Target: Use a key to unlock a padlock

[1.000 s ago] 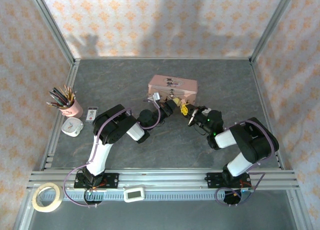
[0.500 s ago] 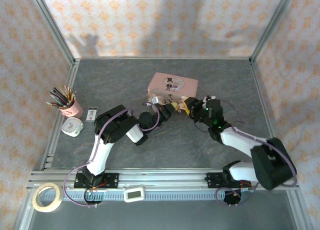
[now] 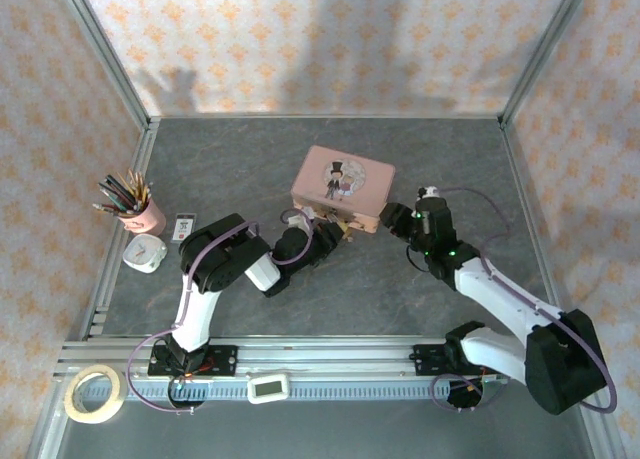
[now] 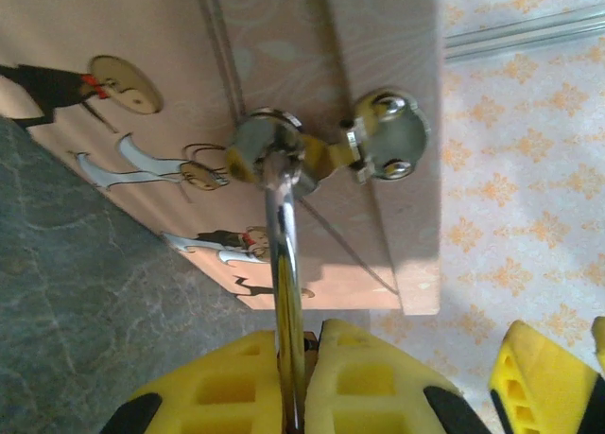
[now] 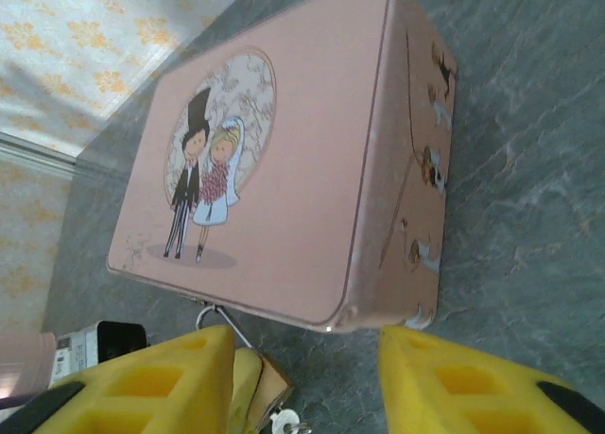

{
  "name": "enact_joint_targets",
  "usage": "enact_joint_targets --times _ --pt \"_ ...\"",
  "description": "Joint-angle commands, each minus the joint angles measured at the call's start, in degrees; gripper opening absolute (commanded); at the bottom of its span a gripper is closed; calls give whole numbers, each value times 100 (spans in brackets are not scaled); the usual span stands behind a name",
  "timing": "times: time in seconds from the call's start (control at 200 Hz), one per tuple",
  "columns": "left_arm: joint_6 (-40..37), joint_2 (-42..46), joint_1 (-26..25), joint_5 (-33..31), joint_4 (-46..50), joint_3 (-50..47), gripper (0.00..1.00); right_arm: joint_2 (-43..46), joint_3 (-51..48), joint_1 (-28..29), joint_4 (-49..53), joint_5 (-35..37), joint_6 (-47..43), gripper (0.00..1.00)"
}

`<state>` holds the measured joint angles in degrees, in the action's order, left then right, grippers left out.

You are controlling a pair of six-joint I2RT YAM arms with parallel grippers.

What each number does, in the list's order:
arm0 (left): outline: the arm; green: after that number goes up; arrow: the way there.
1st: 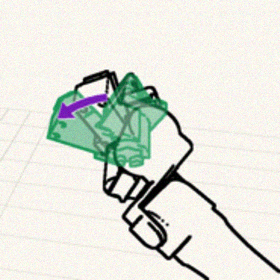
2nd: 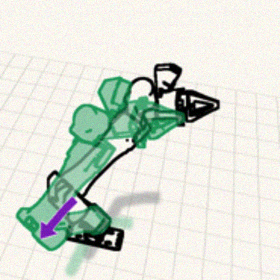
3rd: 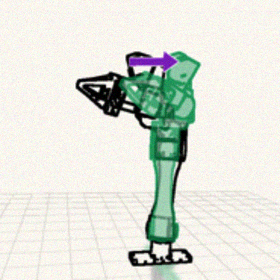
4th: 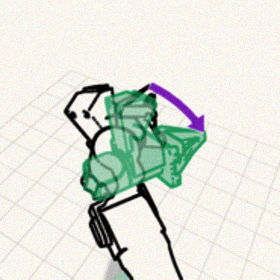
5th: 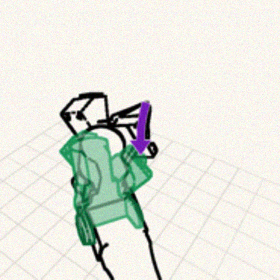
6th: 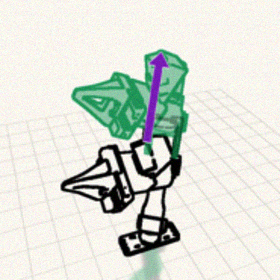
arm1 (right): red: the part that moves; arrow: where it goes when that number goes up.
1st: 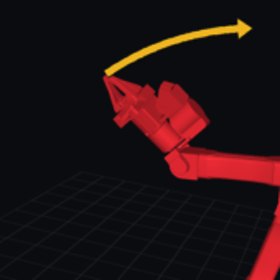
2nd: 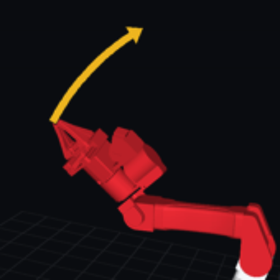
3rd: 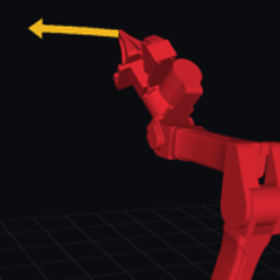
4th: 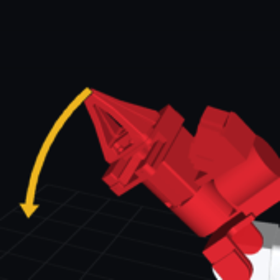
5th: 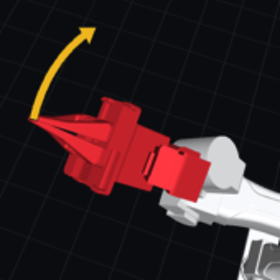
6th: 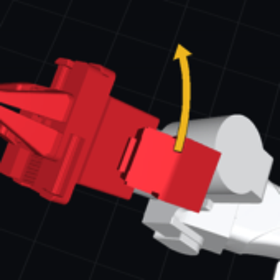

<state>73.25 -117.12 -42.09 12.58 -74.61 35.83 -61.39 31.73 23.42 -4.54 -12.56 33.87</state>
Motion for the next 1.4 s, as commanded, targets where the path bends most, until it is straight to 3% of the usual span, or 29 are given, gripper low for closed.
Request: enact_joint_targets --times 0.0,0.255,0.33,0.41,0.435,0.45,0.465,0.57,0.796,0.896,0.996,1.141,1.231,1.391 --pt "-27 349 -63 -206 623 -106 3 178 246 -10 278 344 -539 44" --pt "14 247 -67 -221 693 -116 27 105 195 39 192 484 -661 44" --pt "40 224 -60 -209 616 -146 42 135 168 107 159 539 -721 44" --pt "40 302 -63 -266 557 -276 65 203 171 231 167 635 -848 44" --pt "40 344 -62 -288 534 -335 78 222 176 281 187 725 -895 44" --pt "40 376 -63 -309 520 -376 95 236 168 322 196 792 -906 44" --pt "40 408 -60 -326 497 -421 99 247 163 362 198 869 -922 44" --pt "14 700 -34 -454 504 -764 99 278 108 628 216 1279 -989 45" --pt "-297 1604 205 -364 1144 -1342 99 44 250 1137 224 1383 -1062 46" --pt "-634 2153 455 -339 2049 -1386 99 -268 445 1524 325 1346 -1276 48" --pt "-1264 2802 669 -595 3610 -1026 99 -844 777 1975 594 1438 -1533 49" --pt "-2216 3510 724 -1845 5817 -119 99 -1836 1431 2413 1122 1738 -1808 55" --pt "-2532 3671 889 -2234 6412 256 99 -2355 1784 2473 1372 1789 -1855 59" --pt "-2977 3640 1324 -2078 6711 680 99 -3075 2351 2506 1837 1858 -1973 63"
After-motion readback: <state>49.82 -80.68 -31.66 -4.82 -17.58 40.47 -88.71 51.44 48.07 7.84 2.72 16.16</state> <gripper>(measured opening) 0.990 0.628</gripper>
